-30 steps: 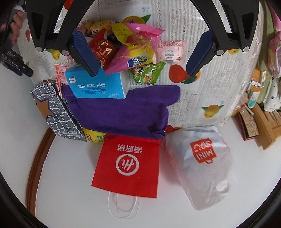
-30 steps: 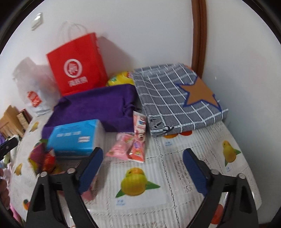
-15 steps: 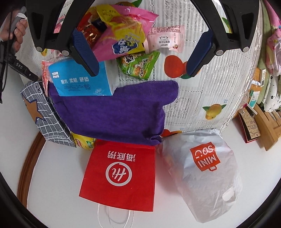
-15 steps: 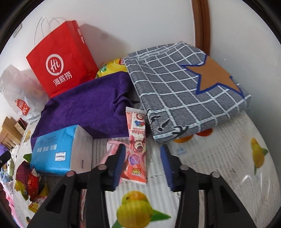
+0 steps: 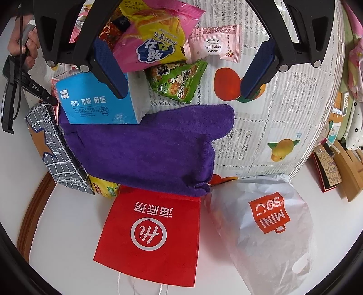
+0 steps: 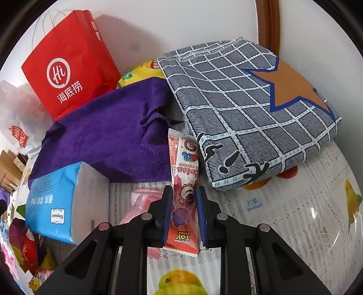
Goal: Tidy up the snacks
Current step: 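Lift the ice-pop packet with the right gripper while the left gripper grasps the yellow-pink chip bag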
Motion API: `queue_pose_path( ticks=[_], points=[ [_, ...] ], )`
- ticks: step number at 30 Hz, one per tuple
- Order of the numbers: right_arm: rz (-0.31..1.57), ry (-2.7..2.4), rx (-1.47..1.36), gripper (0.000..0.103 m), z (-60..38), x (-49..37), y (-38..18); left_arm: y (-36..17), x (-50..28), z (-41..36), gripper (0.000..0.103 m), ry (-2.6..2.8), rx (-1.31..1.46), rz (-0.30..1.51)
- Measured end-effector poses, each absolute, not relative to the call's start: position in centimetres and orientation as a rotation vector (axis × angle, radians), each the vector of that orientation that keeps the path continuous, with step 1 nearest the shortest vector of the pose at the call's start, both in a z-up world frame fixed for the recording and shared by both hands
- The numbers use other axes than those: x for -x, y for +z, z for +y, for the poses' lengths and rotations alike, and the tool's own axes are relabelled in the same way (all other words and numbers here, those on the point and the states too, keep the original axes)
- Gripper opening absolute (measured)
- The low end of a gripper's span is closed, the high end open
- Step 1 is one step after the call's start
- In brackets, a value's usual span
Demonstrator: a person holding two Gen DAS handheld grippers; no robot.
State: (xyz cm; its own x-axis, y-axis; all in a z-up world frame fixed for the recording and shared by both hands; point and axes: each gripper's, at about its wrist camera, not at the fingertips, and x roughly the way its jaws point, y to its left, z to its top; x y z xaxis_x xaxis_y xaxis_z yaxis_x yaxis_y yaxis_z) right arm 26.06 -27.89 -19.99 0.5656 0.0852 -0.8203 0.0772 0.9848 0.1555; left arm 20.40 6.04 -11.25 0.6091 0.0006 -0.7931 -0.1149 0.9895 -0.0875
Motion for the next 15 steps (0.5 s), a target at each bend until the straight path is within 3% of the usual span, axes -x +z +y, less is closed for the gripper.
queue_pose_path(
  ticks=[5,8,15],
  points=[
    [1.015,-0.006,-0.134,0.027,-27.4,-27.2,-20.9,-11.5,-20.5,6.2,0.099,0.06,0.137,0.918],
    [1.0,-0.005,-0.122,0.02,-27.2,-27.2,-20.9,-11.4,-20.3,6.6,0.099,0.067,0.139,0.918],
    [0.96,0.003,-0.153,0.019,-27.6,-25.2,-18.9,-10.9,-19.2,8.4,0.099,0.083,0.167,0.911]
  ],
)
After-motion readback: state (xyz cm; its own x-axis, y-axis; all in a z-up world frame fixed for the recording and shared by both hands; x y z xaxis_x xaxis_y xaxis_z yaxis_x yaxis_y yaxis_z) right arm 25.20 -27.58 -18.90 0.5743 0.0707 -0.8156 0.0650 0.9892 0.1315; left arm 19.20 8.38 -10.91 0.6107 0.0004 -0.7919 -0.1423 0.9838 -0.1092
